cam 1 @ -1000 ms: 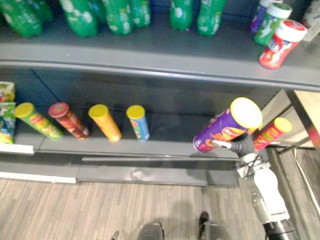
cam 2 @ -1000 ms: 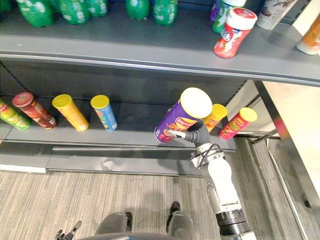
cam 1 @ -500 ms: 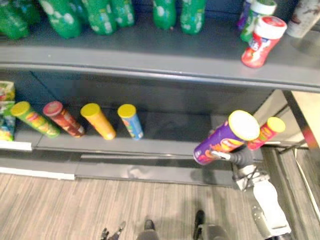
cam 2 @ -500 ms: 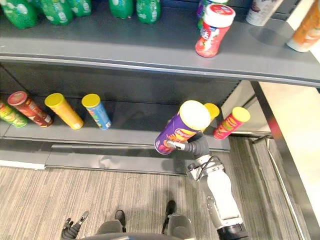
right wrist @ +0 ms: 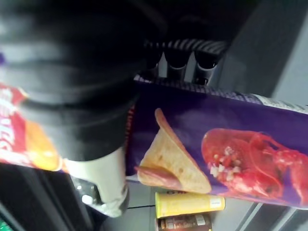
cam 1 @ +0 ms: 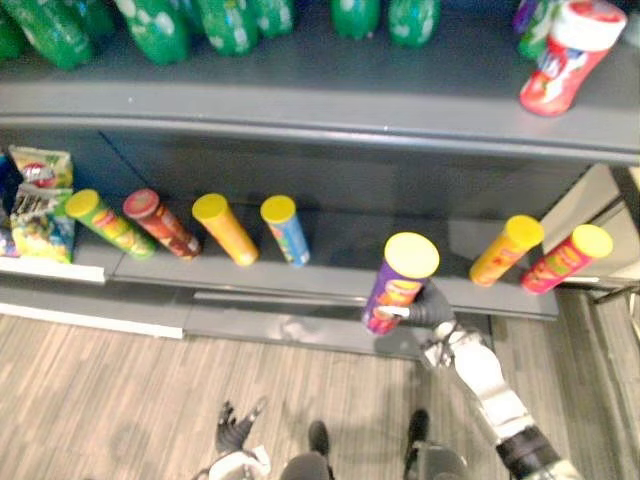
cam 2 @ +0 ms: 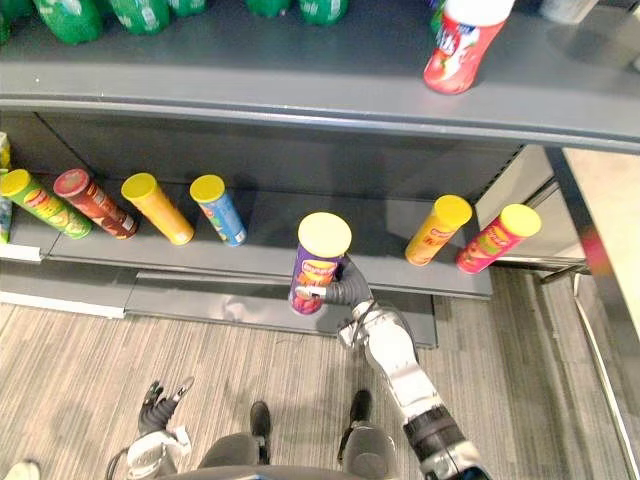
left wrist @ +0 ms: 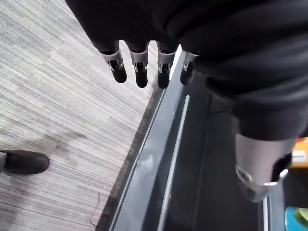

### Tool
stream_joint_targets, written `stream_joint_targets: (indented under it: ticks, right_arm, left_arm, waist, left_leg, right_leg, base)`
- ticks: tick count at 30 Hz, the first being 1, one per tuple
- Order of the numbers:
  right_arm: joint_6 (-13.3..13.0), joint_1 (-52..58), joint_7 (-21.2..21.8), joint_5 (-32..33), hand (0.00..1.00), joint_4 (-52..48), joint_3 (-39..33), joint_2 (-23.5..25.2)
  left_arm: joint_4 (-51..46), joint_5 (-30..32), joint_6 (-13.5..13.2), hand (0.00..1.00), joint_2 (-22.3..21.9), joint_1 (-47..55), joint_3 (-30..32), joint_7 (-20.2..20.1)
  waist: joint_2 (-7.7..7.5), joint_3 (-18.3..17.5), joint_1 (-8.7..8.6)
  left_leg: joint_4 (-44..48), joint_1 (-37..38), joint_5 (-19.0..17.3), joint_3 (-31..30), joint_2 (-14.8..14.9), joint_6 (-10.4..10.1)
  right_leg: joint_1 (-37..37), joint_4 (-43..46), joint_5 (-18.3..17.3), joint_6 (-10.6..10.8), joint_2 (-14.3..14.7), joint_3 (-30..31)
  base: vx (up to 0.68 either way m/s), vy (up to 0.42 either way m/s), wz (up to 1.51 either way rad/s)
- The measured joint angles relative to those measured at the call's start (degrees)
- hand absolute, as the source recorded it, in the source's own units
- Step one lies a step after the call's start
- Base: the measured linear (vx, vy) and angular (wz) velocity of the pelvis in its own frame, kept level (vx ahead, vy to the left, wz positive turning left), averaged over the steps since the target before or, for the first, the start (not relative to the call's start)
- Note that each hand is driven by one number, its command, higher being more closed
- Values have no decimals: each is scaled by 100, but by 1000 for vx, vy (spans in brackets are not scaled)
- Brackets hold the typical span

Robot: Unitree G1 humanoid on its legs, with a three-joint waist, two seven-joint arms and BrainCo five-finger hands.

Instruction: Put the gum and the chips on the shelf.

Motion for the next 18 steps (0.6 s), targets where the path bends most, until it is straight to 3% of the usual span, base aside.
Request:
stream_joint_targets:
  ticks: [2, 6, 10, 12, 18]
  right_arm:
    - [-1, -493, -346, -136, 100, 351, -34, 14]
    - [3, -1579, -1055, -503, 100, 1135, -443, 33]
    - [-2, -2384, -1580, -695, 100, 1783, -610, -131]
    - [-2, -2758, -1838, -747, 100, 2167, -660, -295]
    - [2, -3446, -2315, -767, 100, 2772, -658, -496]
  left_arm:
    - [-116, -106, -4, 0, -2, -115, -20, 9]
    - [-287, -200, 4, 0, -9, -359, -178, -5]
    - [-416, -204, 15, 0, -39, -368, -318, -54]
    - [-428, -204, 15, 0, -67, -364, -476, -90]
    - [-366, -205, 20, 0, -102, -362, -606, -92]
  waist:
    - [85, 125, 10]
    - [212, 720, 129]
    - [303, 896, 233]
    - [425, 990, 339]
    - [638, 1101, 526]
  left_leg:
    - [13, -200, 64, -122, -30, 29]
    - [15, -314, 206, -318, -117, 69]
    - [199, -692, 323, -502, -245, 134]
    - [255, -776, 356, -610, -296, 147]
    - [267, -1022, 403, -674, -377, 209]
  right_leg:
    - [-172, 99, -6, -6, -43, -73]
    - [-304, 417, -99, -44, -160, -170]
    - [-648, 714, -150, -56, -310, -243]
    - [-710, 835, -199, -46, -404, -302]
    - [-935, 1008, -254, -37, -544, -357]
  base:
    - [-61, 2, 25]
    - [-55, -1, 27]
    - [-28, 19, 30]
    - [-20, 5, 27]
    - [-52, -10, 16]
